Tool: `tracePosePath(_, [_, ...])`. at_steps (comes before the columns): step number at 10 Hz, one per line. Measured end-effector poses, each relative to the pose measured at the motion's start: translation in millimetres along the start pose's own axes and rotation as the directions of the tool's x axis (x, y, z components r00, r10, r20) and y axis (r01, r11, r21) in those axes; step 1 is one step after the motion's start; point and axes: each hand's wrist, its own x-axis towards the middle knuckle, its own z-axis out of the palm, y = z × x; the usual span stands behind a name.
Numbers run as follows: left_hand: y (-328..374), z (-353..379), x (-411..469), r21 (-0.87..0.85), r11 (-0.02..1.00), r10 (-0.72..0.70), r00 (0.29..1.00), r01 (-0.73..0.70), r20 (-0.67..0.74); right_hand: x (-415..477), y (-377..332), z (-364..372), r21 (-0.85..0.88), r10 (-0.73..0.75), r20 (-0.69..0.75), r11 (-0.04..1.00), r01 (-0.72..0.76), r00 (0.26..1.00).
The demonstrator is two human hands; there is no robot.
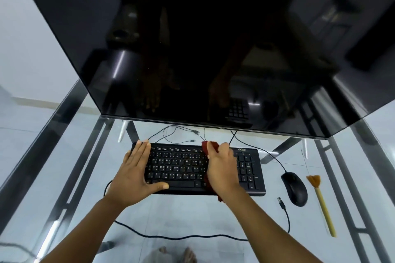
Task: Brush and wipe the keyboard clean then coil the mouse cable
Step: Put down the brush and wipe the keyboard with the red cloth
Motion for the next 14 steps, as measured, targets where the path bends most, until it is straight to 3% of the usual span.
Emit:
tracePosePath(1, [0, 0, 0, 0.008, 1.000, -0.003, 1.000, 0.003, 0.001, -19, -26, 15, 0.027, -0.319, 0.104, 0.948, 0.318, 0.942])
tracePosePath(2, [0, -1, 0, -0.006, 1.000, 0.008, 1.000, -0.008, 0.004, -7, -27, 3, 0.158, -0.386, 0.171, 0.919, 0.362, 0.906])
tracePosePath(3, [-1, -1, 0, -0.007, 1.000, 0.013, 1.000, -0.013, 0.005, 20, -13, -5, 0.090, -0.114, 0.059, 0.990, 0.108, 0.992])
tracePosePath(4, [-2, -1, -1, -0.027, 0.999, 0.026, 1.000, -0.026, -0.001, -2, -34, 14, -0.024, -0.348, 0.133, 0.935, 0.354, 0.928])
tracePosePath(5, [-5, -2, -6, -0.077, 0.997, 0.008, 1.000, -0.009, -0.015, -12, -40, 12, -0.028, -0.592, 0.236, 0.788, 0.614, 0.770])
tracePosePath(6, [-11, -1, -15, -0.133, 0.989, -0.066, 0.997, 0.061, -0.031, 10, -34, 4, -0.135, -0.388, 0.008, 0.913, 0.385, 0.922])
tracePosePath(7, [-14, 2, -18, -0.161, 0.984, -0.077, 0.997, 0.073, -0.019, 9, -48, 20, -0.094, -0.280, 0.009, 0.956, 0.279, 0.960])
tracePosePath(8, [-17, 2, -15, -0.184, 0.981, -0.060, 0.998, 0.059, -0.004, -15, -66, 31, 0.010, -0.586, 0.232, 0.800, 0.600, 0.777])
tracePosePath(9, [-20, -2, -16, -0.209, 0.977, -0.047, 0.999, 0.048, 0.014, 15, -68, 30, 0.040, -0.563, 0.166, 0.824, 0.565, 0.809])
tracePosePath(10, [-20, -3, -17, -0.221, 0.974, -0.044, 0.999, 0.045, 0.009, 20, -88, 36, 0.017, -0.298, 0.077, 0.955, 0.297, 0.952])
tracePosePath(11, [-19, -3, -18, -0.228, 0.973, -0.045, 0.999, 0.043, -0.004, -6, -105, 47, 0.017, -0.597, 0.182, 0.796, 0.605, 0.781])
tracePosePath(12, [-18, -4, -19, -0.222, 0.974, -0.054, 0.998, 0.050, -0.012, 7, -100, 43, 0.078, -0.609, 0.160, 0.792, 0.605, 0.777])
tracePosePath(13, [-18, -3, -18, -0.209, 0.976, -0.063, 0.998, 0.057, -0.023, 24, -103, 43, 0.051, -0.449, 0.075, 0.893, 0.446, 0.890])
tracePosePath(14, [-19, -2, -20, -0.205, 0.978, -0.054, 0.998, 0.046, -0.031, -6, -109, 50, 0.069, -0.618, 0.169, 0.785, 0.616, 0.768])
